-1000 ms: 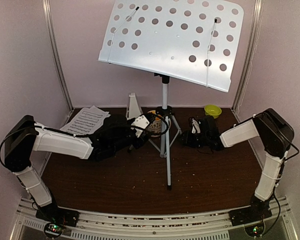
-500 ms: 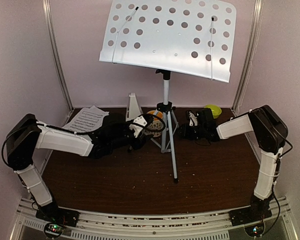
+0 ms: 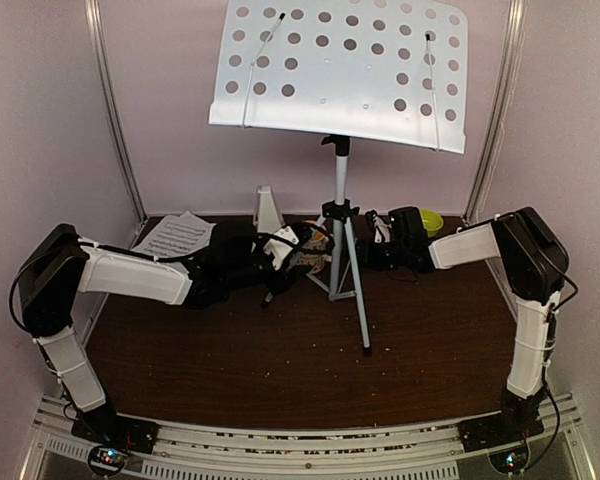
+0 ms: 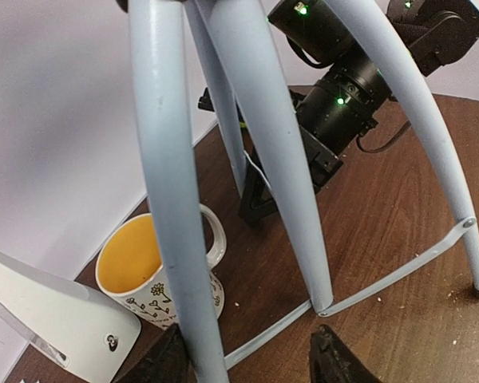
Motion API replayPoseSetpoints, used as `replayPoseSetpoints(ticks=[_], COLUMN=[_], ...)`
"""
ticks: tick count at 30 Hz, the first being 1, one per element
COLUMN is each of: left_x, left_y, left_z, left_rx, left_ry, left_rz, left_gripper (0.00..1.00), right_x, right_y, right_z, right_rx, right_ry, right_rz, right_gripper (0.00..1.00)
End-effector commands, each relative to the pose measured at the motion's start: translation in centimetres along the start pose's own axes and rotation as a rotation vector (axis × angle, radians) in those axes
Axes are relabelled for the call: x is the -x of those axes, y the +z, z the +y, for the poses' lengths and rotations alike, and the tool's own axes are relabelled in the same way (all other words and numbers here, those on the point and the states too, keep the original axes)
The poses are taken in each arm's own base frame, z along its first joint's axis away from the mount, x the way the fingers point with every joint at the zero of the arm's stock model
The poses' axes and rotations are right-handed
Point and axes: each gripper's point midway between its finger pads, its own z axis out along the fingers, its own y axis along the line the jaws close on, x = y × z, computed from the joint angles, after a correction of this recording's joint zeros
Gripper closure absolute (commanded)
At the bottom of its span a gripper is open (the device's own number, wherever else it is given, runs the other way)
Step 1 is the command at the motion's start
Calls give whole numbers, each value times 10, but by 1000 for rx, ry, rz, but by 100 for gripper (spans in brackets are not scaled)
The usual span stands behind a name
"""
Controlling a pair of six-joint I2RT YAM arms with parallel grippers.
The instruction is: Set up the instrument practice props
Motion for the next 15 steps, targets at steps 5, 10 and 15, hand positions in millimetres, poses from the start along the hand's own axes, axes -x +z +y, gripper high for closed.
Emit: replayPoseSetpoints(ticks=[5, 10, 15], left_x=[-12, -52, -103], left_y=[-39, -71, -110], left_z=[42, 93, 144], left_rx=[91, 237, 404], left_ry=[-109, -269, -493], left_rz=[51, 177, 327], left_gripper=[44, 43, 43], right_x=[32, 32, 35], right_y=[-41, -63, -82], right_z=[26, 28, 30], right_rx=[62, 55, 42], right_ry=[-68, -68, -76], right_rz=[-129, -157, -181], right_gripper=[62, 52, 50])
